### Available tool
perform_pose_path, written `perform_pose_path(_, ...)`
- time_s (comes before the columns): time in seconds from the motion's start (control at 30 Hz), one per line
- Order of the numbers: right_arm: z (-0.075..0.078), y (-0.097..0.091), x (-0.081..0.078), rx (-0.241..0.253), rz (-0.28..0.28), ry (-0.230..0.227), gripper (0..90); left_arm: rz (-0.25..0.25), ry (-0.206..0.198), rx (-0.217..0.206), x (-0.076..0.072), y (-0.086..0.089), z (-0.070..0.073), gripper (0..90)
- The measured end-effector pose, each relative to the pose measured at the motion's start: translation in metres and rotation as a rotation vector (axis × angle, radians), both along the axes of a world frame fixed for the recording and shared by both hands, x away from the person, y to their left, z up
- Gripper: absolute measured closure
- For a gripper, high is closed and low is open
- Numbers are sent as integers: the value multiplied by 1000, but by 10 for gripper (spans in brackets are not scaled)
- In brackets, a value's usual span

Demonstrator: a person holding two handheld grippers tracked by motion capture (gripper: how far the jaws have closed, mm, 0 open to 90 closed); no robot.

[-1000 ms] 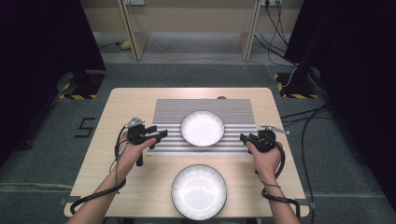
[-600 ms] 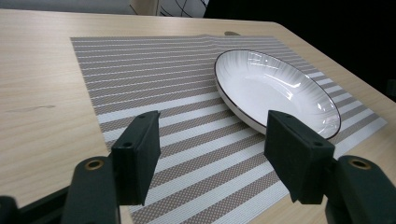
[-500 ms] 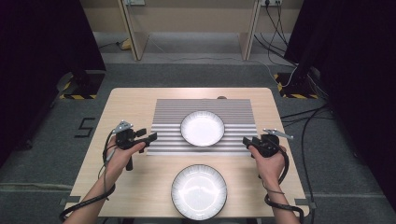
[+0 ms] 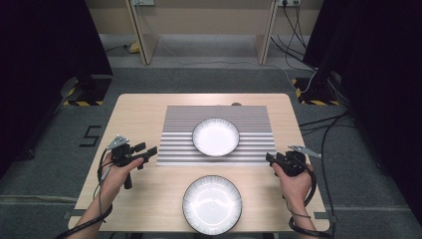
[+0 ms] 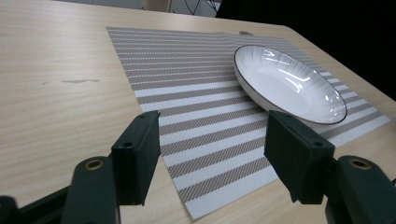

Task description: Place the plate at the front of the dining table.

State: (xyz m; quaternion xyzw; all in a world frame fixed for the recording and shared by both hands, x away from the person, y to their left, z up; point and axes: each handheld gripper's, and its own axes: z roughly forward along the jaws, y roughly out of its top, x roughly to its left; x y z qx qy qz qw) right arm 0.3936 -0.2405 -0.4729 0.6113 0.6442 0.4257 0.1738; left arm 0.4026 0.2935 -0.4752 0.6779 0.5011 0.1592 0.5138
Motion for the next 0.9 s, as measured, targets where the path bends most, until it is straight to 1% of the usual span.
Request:
perform_pose_path(0.33,-7,-7,-12,-1,-13,10,516,8,14,7,-13,12,-9,354)
perform_pose_path(0.4,-8,-8,-14,-14,-11,10,516,11,18,13,-15,15,-10,353)
perform_pose_path(0.53,-10,-11,-18,-15,-15,13,516,26,22,11,-19,21,-14,353)
perform_pose_path(0.63,-11,-14,-20,-18,-21,16,515,26,26,11,-21,24,-15,353)
perform_pose_path(0.7,-13,-15,-23,-40,-22,18,515,26,27,14,-26,28,-17,352)
perform_pose_path(0.77,-15,-16,-25,-30,-24,26,515,26,31,20,-28,30,-18,353)
perform_pose_path(0.8,-16,-16,-26,-38,-23,25,514,29,32,23,-29,32,-19,352)
perform_pose_path(0.9,-18,-18,-29,-33,-28,27,515,33,33,22,-33,36,-19,352)
